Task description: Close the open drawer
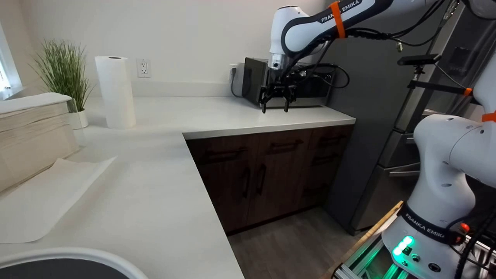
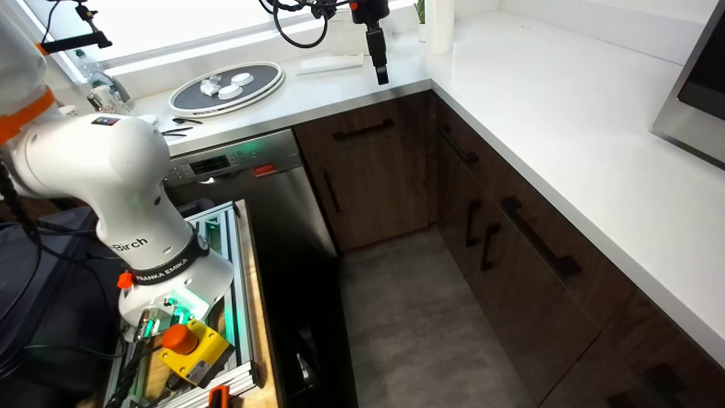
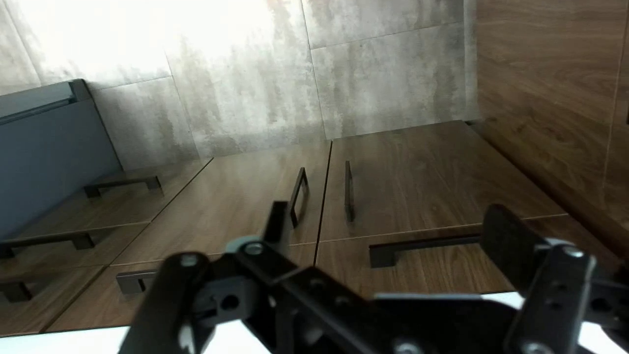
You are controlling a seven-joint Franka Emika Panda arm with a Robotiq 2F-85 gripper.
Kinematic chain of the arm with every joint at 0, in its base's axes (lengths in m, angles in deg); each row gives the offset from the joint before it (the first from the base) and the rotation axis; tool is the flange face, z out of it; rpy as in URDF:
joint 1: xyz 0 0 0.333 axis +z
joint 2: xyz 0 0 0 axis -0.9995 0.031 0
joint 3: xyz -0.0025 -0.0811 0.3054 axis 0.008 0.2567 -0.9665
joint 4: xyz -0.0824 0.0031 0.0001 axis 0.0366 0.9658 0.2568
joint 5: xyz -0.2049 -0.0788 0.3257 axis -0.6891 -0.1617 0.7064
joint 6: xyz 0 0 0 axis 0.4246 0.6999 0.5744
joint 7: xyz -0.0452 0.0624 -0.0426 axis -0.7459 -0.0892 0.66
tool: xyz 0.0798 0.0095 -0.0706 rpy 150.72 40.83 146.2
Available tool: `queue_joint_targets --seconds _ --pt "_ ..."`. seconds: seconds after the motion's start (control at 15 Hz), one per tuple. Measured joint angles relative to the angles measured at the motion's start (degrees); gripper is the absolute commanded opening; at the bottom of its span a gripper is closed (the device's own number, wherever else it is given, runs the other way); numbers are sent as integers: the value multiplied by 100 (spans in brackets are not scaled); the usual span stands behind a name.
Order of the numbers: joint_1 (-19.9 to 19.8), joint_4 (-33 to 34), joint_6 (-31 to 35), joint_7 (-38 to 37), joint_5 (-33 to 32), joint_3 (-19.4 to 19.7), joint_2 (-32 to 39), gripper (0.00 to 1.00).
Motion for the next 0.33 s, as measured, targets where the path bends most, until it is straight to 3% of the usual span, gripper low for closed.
queue_joint_targets --seconds 0.33 --pt "-33 -90 0 -47 -13 -74 -59 100"
